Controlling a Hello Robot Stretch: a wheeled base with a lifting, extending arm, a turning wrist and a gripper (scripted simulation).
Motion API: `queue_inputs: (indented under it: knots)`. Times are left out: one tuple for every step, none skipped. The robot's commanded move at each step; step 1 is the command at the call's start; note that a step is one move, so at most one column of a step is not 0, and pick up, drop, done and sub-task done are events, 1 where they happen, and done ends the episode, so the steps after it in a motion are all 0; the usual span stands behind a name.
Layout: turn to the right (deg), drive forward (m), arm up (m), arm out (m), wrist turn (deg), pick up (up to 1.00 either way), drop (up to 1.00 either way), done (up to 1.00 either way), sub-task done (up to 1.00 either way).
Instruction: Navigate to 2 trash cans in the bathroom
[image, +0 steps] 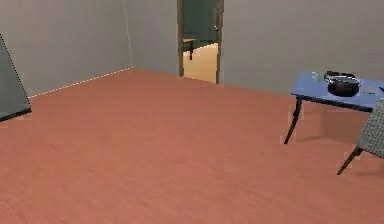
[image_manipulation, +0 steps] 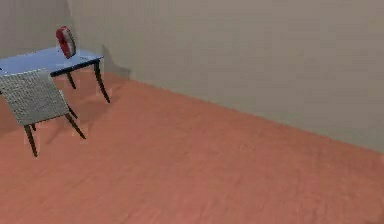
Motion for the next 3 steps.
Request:
queue_inputs:
  knots:
    - [0.0,1.00,0.00,0.00,0.0,0.00,0.00,0.00,0.00]
    - [0.0,1.00,0.00,0.00,0.0,0.00,0.00,0.00,0.00]
    - [0.0,1.00,0.00,0.00,0.0,0.00,0.00,0.00,0.00]
